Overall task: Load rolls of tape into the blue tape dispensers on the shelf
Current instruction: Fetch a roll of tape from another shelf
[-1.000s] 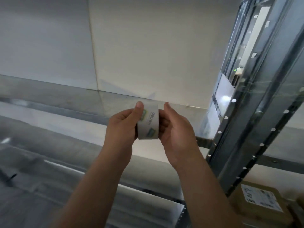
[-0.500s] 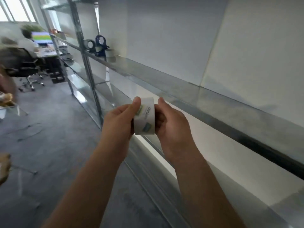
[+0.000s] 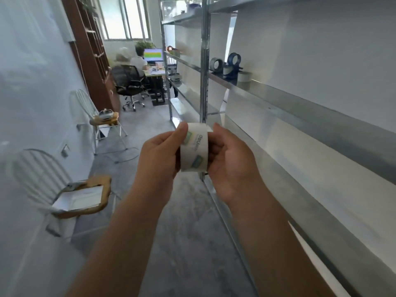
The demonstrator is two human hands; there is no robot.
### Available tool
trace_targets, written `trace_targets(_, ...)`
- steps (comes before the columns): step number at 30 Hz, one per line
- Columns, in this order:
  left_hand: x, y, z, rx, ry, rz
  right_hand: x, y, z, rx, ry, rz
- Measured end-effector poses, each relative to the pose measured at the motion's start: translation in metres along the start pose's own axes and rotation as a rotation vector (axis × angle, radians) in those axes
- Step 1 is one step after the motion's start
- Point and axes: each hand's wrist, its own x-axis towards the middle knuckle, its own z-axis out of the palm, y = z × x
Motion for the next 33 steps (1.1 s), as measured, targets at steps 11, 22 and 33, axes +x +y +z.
trace_targets(11,0.095,0.011,-0.055,-0.005,0.133,-0.004,0.108,0.032,0.053,-0.026,-0.081,0.05)
trace_targets(22,0.258,-0.005,-0.038,-0.005,0.158,-0.004,0.287,0.021,0.052,-0.027,-0.166,0.079)
trace_targets(33,0.42,-0.018,-0.038,-0.001,0.237,0.013,0.46,0.023,0.064,-0.065,-0.185,0.099)
